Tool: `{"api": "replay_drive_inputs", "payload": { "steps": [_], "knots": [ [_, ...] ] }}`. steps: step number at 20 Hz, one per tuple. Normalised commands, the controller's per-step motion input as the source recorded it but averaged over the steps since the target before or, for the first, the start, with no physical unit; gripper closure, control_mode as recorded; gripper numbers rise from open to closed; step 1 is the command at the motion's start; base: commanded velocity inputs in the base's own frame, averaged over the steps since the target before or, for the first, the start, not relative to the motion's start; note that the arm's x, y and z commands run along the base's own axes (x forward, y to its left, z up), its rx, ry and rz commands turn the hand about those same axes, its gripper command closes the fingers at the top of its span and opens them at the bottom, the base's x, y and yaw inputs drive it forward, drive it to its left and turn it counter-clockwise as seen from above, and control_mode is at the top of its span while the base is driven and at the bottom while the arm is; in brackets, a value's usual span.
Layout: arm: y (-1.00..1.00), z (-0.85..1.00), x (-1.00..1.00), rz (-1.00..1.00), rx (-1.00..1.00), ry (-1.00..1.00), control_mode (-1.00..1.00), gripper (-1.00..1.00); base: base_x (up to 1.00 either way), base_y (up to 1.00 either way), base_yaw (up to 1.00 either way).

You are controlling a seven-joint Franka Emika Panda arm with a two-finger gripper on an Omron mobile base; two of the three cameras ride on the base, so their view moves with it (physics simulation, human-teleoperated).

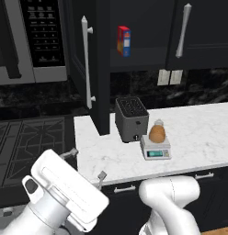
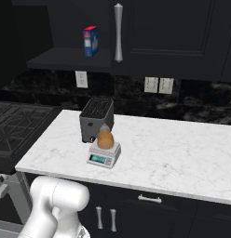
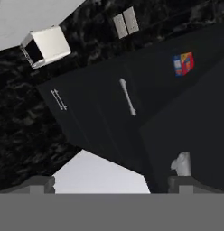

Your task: Pick the honey bottle and place it on the digital scale for weighing, and close the cabinet.

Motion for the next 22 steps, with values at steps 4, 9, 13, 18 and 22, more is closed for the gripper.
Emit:
{"api": "replay_drive_inputs", "payload": {
  "steps": [4,9,13,18,22],
  "knots": [
    [0.76,-0.5,1.0,-0.23,-0.07,-0.14,-1.0,-1.0,0.0,0.0,0.0],
    [0.46,-0.43,1.0,-0.05,-0.09,-0.02,-1.0,-1.0,0.0,0.0,0.0],
    [-0.03,0.03,1.0,0.0,-0.01,-0.04,-1.0,-1.0,0.0,0.0,0.0],
    [-0.06,0.6,0.66,0.03,0.0,-0.11,-1.0,-1.0,0.0,0.0,0.0],
    [-0.11,0.7,0.53,0.0,0.0,-0.15,-1.0,-1.0,0.0,0.0,0.0]
  ]
}}
